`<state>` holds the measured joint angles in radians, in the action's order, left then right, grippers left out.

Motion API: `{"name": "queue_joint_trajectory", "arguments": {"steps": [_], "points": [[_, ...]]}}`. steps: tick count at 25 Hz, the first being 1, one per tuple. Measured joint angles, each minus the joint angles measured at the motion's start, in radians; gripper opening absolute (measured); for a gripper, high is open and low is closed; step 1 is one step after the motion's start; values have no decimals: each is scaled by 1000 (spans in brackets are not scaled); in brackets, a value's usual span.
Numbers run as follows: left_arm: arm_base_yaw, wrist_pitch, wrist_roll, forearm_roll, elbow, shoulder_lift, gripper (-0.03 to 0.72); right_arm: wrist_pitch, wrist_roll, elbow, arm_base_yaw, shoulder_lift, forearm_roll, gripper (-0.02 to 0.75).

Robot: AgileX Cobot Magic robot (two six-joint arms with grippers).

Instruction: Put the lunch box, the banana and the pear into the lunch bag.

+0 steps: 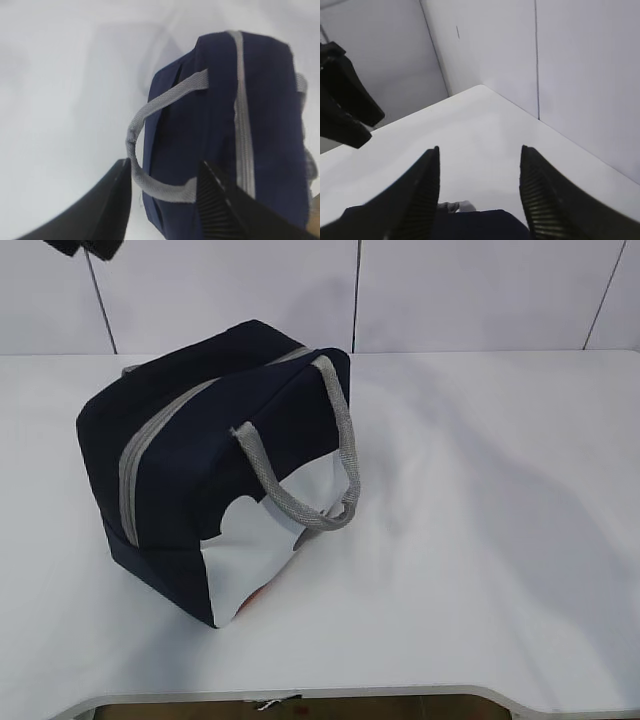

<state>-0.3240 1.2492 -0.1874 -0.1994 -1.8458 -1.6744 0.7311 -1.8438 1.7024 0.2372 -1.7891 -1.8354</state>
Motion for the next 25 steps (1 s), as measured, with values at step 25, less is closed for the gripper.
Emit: {"name": "queue_joint_trajectory", "arguments": {"steps": [25], "points": [[0,14,8,42,619,804,253,248,0,0,-59,54,0,422]]}}
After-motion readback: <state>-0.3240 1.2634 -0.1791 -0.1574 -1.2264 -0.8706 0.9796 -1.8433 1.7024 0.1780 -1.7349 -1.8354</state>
